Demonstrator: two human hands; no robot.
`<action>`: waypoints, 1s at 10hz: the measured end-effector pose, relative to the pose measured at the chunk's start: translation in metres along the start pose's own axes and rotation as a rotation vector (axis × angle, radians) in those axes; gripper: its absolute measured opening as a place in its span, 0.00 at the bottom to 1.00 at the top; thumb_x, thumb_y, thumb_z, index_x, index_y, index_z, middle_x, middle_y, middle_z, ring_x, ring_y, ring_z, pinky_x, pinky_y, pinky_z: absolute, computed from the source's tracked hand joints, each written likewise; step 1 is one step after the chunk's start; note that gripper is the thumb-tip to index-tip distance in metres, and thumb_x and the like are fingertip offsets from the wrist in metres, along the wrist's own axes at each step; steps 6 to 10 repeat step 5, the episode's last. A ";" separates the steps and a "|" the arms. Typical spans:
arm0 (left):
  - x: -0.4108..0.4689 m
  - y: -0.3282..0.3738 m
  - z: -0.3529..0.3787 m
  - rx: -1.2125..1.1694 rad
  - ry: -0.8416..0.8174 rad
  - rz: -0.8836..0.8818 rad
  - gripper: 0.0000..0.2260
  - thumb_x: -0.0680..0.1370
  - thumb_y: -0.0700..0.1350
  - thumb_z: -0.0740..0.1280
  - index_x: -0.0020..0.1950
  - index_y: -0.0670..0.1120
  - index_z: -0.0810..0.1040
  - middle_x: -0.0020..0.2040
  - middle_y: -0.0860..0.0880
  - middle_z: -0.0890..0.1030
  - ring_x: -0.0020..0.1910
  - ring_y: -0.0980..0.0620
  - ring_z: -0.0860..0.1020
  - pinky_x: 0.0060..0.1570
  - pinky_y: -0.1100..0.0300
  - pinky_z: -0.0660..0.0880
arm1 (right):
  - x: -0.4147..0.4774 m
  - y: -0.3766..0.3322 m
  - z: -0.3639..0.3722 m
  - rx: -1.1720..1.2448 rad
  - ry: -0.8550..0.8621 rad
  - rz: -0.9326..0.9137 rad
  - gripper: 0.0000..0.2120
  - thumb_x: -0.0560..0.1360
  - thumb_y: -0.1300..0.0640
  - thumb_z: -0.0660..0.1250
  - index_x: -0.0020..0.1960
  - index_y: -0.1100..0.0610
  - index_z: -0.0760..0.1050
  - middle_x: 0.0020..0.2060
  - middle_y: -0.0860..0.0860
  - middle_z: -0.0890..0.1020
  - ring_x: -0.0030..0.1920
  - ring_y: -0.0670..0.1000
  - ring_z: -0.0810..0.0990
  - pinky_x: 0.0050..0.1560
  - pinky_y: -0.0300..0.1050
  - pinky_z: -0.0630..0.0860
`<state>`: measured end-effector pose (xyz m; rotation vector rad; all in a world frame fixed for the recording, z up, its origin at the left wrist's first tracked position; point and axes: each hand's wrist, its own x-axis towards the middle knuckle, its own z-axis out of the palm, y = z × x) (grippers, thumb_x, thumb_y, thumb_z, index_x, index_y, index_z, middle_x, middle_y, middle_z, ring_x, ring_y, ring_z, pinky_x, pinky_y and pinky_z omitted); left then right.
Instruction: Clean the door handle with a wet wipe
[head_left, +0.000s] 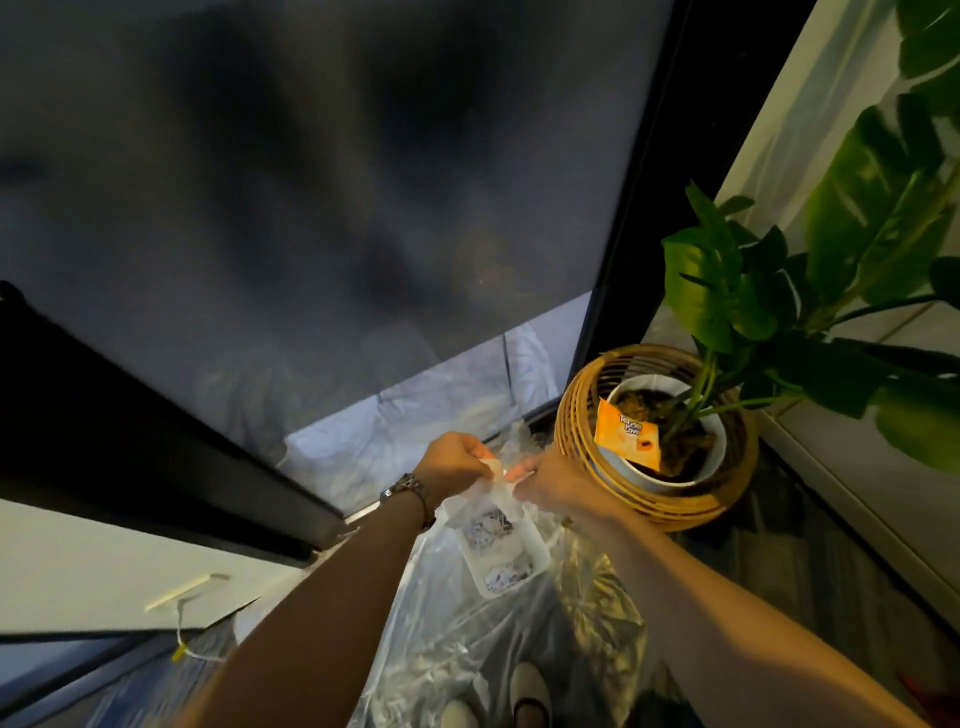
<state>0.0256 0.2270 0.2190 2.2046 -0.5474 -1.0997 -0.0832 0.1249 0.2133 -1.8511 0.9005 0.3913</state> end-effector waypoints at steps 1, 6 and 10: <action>0.005 -0.006 0.008 0.095 -0.034 -0.012 0.02 0.71 0.39 0.69 0.43 0.43 0.80 0.41 0.46 0.80 0.41 0.52 0.76 0.37 0.66 0.72 | -0.002 0.005 -0.001 -0.087 -0.111 0.052 0.11 0.74 0.64 0.65 0.56 0.65 0.77 0.36 0.55 0.74 0.37 0.52 0.73 0.35 0.41 0.70; -0.014 -0.009 0.008 0.209 -0.144 -0.067 0.05 0.72 0.39 0.67 0.46 0.42 0.80 0.41 0.45 0.79 0.39 0.49 0.78 0.28 0.70 0.71 | -0.010 0.018 -0.020 -0.147 -0.153 0.113 0.02 0.73 0.61 0.64 0.42 0.60 0.72 0.31 0.53 0.71 0.29 0.50 0.70 0.29 0.41 0.64; -0.014 -0.009 0.008 0.209 -0.144 -0.067 0.05 0.72 0.39 0.67 0.46 0.42 0.80 0.41 0.45 0.79 0.39 0.49 0.78 0.28 0.70 0.71 | -0.010 0.018 -0.020 -0.147 -0.153 0.113 0.02 0.73 0.61 0.64 0.42 0.60 0.72 0.31 0.53 0.71 0.29 0.50 0.70 0.29 0.41 0.64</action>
